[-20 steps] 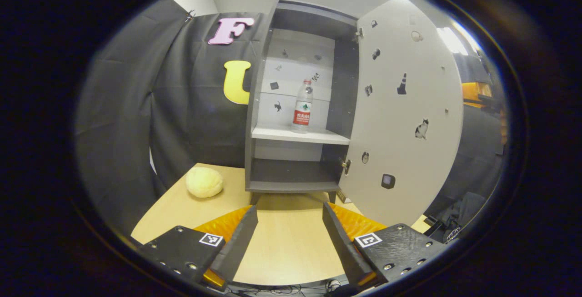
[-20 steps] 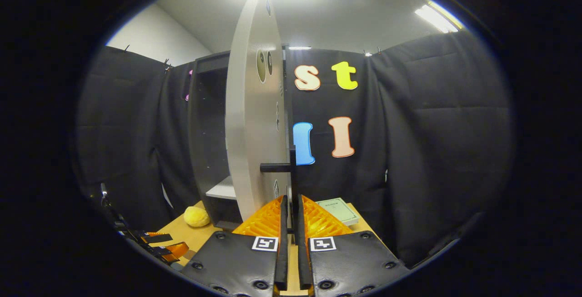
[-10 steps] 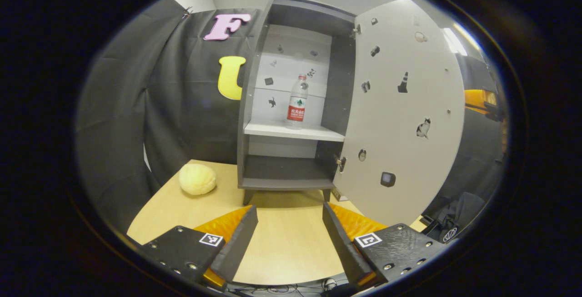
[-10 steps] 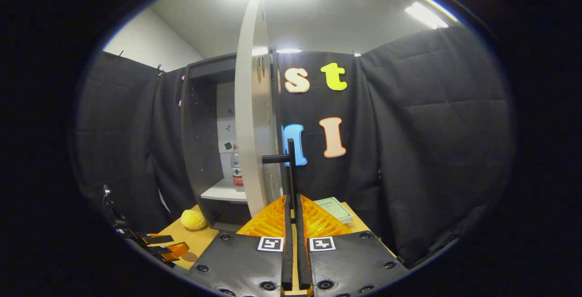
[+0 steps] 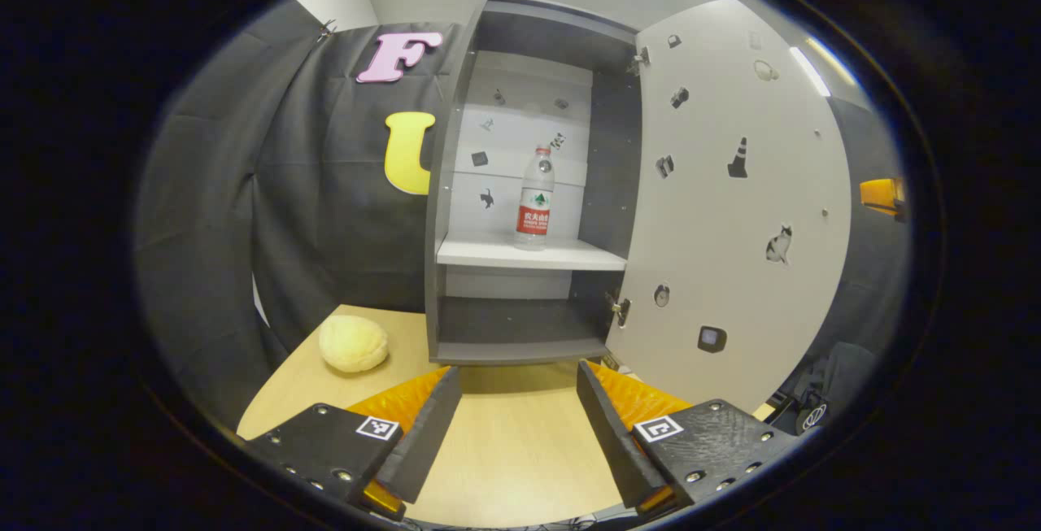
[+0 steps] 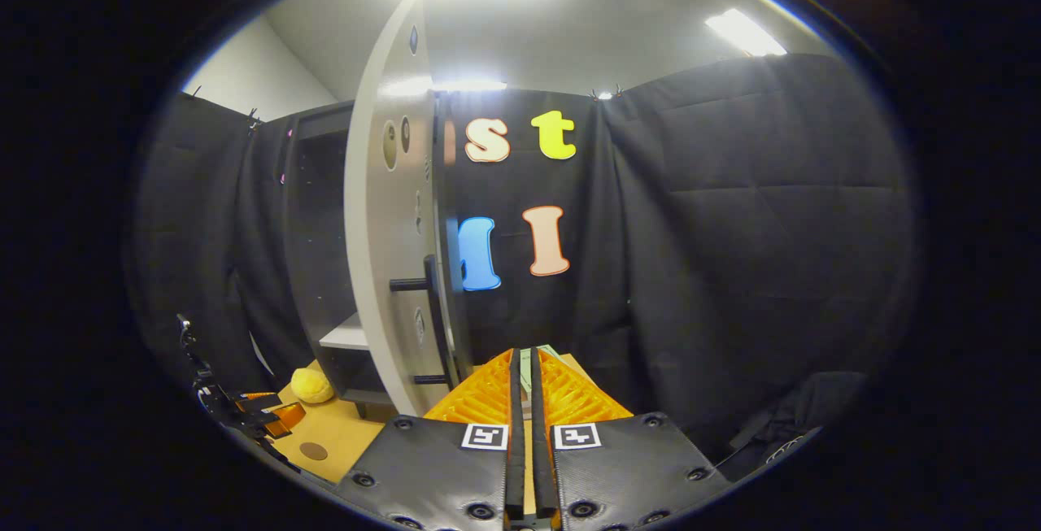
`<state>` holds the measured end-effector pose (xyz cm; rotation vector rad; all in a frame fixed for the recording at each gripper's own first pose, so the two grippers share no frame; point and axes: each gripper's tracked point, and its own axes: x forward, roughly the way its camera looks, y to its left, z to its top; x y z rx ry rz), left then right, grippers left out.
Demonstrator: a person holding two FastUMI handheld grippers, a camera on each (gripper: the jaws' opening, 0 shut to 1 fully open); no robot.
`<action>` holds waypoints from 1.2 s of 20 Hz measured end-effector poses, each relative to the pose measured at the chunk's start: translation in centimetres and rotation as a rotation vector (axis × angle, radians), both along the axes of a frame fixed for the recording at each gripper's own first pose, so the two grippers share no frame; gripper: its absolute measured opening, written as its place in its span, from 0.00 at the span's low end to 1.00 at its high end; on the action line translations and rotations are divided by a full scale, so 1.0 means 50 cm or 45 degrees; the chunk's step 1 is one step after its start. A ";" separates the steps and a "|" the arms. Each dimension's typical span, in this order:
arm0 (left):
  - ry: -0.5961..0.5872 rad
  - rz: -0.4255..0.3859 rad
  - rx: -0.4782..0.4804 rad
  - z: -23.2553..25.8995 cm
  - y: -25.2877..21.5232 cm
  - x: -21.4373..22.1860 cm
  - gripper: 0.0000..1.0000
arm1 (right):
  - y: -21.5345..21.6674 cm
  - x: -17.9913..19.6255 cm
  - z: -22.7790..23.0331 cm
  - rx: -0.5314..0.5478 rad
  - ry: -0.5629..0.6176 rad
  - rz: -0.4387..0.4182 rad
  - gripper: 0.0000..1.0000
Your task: Open the cabinet door with the right hand, grasp the bottle in the cabinet with the left hand and place it on the coaster, then close the cabinet door with the right hand.
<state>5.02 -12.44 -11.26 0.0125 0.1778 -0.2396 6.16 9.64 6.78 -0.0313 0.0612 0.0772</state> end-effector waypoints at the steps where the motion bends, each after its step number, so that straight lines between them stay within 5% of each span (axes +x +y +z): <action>1: -0.004 0.002 0.006 0.002 0.000 0.009 0.89 | -0.011 0.010 0.003 0.001 0.004 -0.014 0.07; 9: -0.002 -0.021 0.049 0.023 -0.032 0.069 0.89 | -0.097 0.130 -0.004 0.070 0.048 -0.134 0.06; 10: -0.001 -0.026 0.047 0.027 -0.042 0.083 0.89 | -0.095 0.145 -0.001 0.080 0.043 -0.128 0.00; 14: -0.031 -0.016 0.067 0.063 -0.067 0.141 0.89 | -0.095 0.220 -0.010 0.082 0.043 -0.111 0.13; 20: -0.056 0.097 -0.005 0.141 -0.061 0.271 0.89 | -0.093 0.311 -0.008 0.087 0.038 -0.065 0.13; 22: -0.088 0.066 -0.052 0.181 -0.074 0.321 0.87 | -0.082 0.337 -0.010 0.096 0.042 -0.041 0.32; 24: -0.143 0.060 -0.047 0.227 -0.073 0.367 0.86 | -0.085 0.359 -0.015 0.099 0.044 -0.049 0.36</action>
